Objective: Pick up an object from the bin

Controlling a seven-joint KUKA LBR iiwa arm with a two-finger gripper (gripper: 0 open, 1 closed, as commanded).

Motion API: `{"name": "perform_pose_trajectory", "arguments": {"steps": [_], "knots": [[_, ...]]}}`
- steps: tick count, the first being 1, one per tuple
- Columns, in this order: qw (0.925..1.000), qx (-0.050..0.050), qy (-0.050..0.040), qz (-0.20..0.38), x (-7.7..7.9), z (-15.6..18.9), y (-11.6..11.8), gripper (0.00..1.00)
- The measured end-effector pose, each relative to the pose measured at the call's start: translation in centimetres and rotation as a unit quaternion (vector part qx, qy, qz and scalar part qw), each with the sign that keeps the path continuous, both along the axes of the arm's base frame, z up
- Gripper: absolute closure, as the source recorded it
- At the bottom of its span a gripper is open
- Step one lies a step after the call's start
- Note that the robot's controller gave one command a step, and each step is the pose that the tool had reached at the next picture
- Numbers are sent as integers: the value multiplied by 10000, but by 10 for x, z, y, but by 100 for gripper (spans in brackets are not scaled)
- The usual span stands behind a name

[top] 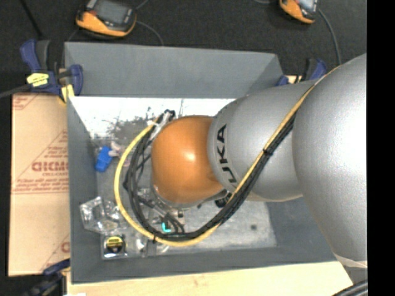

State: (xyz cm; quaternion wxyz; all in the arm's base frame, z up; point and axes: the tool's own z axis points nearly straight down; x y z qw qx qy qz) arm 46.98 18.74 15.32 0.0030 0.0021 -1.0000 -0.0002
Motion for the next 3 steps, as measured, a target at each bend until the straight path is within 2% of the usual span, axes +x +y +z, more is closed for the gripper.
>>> {"name": "perform_pose_trajectory", "arguments": {"steps": [1, 2, 3], "knots": [[9812, 6, -108, 1926, 15, -81, -40, 0], [9811, -2, -66, 1935, 4, -51, -57, 0], [9627, 9, -75, 2704, 4, -52, -49, 0]]}}
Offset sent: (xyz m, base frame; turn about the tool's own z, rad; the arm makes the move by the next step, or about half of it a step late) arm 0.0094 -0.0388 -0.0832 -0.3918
